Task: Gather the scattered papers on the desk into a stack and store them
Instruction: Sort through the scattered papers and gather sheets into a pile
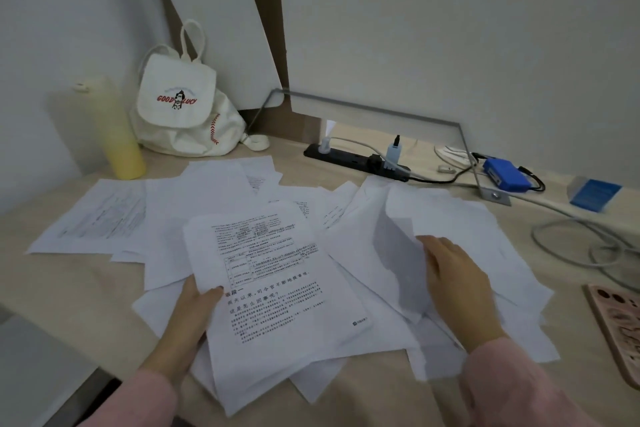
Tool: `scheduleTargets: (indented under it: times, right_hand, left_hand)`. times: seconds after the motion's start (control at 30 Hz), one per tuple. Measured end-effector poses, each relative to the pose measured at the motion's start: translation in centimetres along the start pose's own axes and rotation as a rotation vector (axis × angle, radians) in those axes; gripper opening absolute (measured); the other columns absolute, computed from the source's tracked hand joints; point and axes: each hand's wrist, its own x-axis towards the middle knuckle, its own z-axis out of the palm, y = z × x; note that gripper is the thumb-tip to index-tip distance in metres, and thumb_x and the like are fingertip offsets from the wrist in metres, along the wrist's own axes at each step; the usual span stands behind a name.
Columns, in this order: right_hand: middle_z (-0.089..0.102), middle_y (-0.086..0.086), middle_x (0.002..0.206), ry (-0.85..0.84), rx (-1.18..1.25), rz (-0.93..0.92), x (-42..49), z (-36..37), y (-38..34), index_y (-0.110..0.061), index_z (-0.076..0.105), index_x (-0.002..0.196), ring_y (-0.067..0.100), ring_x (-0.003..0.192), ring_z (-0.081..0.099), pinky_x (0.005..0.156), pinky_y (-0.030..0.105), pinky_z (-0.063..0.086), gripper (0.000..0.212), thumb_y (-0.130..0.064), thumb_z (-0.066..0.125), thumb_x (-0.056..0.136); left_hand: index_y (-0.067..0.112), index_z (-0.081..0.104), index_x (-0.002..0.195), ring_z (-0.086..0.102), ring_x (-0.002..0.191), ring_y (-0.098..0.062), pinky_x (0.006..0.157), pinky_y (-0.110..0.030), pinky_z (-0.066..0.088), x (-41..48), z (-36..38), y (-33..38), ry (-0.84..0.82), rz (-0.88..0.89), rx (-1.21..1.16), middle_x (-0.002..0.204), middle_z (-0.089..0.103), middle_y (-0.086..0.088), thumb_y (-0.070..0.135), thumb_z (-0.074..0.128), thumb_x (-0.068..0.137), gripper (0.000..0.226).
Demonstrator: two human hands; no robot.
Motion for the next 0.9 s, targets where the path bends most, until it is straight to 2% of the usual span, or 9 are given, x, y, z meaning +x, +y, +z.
scheduleTargets:
  times: [0.07,0.13,0.17,0.27,0.4,0.57,0.7,0.8,0.9]
  right_hand:
    - [0.062,-0.010,0.096,0.042,0.285,-0.057,0.1,-1.5,-2.8,-0.018,0.064,0.112,0.007,0.087,0.054,0.071,0.008,0.037,0.025,-0.013,0.045,0.096]
    - [0.062,-0.018,0.079,0.019,0.675,-0.029,0.0,-3.1,-5.3,-0.032,0.066,0.090,0.000,0.075,0.054,0.068,0.002,0.040,0.024,-0.017,0.047,0.095]
    - [0.066,-0.017,0.079,0.002,0.884,0.008,0.0,-3.9,-6.2,-0.032,0.066,0.085,-0.001,0.074,0.058,0.068,0.002,0.043,0.025,-0.019,0.048,0.094]
    - [0.071,-0.010,0.111,-0.124,1.457,0.152,-0.2,-4.6,-7.3,-0.035,0.067,0.106,0.004,0.100,0.066,0.082,0.018,0.055,0.027,-0.021,0.047,0.094]
    - [0.065,0.003,0.124,-0.164,1.811,0.353,-0.2,-3.1,-7.4,-0.021,0.059,0.121,0.017,0.115,0.061,0.093,0.036,0.051,0.032,-0.014,0.041,0.096]
    - [0.064,0.005,0.123,-0.137,1.837,0.674,-2.1,1.2,-6.4,-0.013,0.049,0.133,0.021,0.115,0.059,0.092,0.038,0.053,0.037,-0.015,0.039,0.097]
    - [0.064,0.005,0.109,-0.117,1.727,0.942,-4.7,4.2,-6.6,-0.003,0.048,0.131,0.020,0.101,0.059,0.081,0.033,0.051,0.035,-0.010,0.042,0.096]
    - [0.066,0.003,0.100,-0.172,1.581,0.997,-5.8,5.2,-7.3,-0.008,0.053,0.121,0.018,0.090,0.061,0.073,0.029,0.048,0.028,-0.006,0.044,0.095]
    - [0.070,0.003,0.096,-0.271,1.511,0.989,-6.2,5.4,-8.2,-0.010,0.059,0.110,0.019,0.089,0.064,0.069,0.027,0.050,0.022,-0.005,0.043,0.096]
  left_hand:
    - [0.013,0.047,0.132,0.062,0.102,-0.028,0.091,-0.044,0.049,0.0,0.1,0.0,0.004,0.007,0.007,0.120,0.062,-0.011,0.004,0.048,0.091,0.042]
    - [0.013,0.045,0.133,0.060,0.105,-0.030,0.095,-0.048,0.047,0.0,0.2,0.0,0.010,0.004,0.007,0.122,0.061,-0.012,0.004,0.046,0.092,0.042]
    - [0.013,0.044,0.134,0.059,0.106,-0.031,0.096,-0.048,0.046,0.1,0.1,0.0,0.022,0.000,0.005,0.123,0.060,-0.012,0.004,0.046,0.093,0.042]
    - [0.014,0.041,0.135,0.057,0.107,-0.031,0.097,-0.046,0.045,0.3,0.2,-0.1,0.038,-0.018,-0.011,0.125,0.058,-0.012,0.005,0.046,0.093,0.044]
    - [0.015,0.042,0.135,0.059,0.104,-0.030,0.092,-0.044,0.048,0.2,0.0,-0.1,0.025,-0.021,-0.021,0.123,0.059,-0.012,0.006,0.046,0.092,0.044]
    - [0.015,0.038,0.138,0.057,0.111,-0.031,0.100,-0.052,0.044,0.1,-0.1,0.1,0.008,-0.022,-0.041,0.128,0.056,-0.011,0.006,0.045,0.093,0.046]
    - [0.014,0.044,0.134,0.057,0.111,-0.032,0.100,-0.052,0.043,-0.4,-0.3,0.3,-0.026,-0.019,-0.091,0.125,0.060,-0.013,0.005,0.044,0.094,0.041]
    - [0.017,0.044,0.135,0.056,0.113,-0.030,0.103,-0.052,0.041,-0.7,-0.5,0.5,-0.037,-0.005,-0.149,0.127,0.059,-0.010,0.017,0.041,0.097,0.038]
    - [0.019,0.040,0.139,0.054,0.118,-0.027,0.106,-0.050,0.038,-0.9,-0.5,0.7,-0.047,0.012,-0.205,0.131,0.056,-0.006,0.032,0.040,0.098,0.043]
